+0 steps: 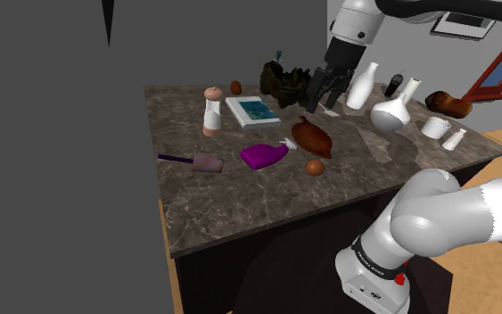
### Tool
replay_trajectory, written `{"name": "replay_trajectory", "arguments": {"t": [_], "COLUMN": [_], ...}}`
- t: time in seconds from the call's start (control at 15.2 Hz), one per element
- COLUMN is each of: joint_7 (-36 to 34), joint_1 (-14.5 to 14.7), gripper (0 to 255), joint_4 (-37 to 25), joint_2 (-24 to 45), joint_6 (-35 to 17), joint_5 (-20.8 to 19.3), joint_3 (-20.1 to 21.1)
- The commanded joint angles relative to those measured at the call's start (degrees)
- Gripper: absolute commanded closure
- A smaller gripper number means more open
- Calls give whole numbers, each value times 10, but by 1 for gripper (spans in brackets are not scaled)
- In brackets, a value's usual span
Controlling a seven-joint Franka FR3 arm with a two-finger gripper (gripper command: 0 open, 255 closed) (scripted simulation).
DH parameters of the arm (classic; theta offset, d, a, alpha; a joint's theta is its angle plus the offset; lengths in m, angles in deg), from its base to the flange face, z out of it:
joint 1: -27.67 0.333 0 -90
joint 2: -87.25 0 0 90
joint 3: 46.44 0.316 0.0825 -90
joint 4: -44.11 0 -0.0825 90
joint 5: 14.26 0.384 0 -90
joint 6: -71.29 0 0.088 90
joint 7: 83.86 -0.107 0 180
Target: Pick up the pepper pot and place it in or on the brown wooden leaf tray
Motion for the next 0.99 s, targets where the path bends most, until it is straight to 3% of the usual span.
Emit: {"name": "replay_trajectory", "arguments": {"t": [0.0,0.46,0.92], "joint_7": [0,-20,-48], "joint_1": [0,4,5], "gripper": [0,0,0], "joint_4": [0,-80,-196], "joint_2": [0,155,312], "joint_6": [0,-80,-123], "joint_5": [0,-20,-56], "joint_3": [0,30,57]}}
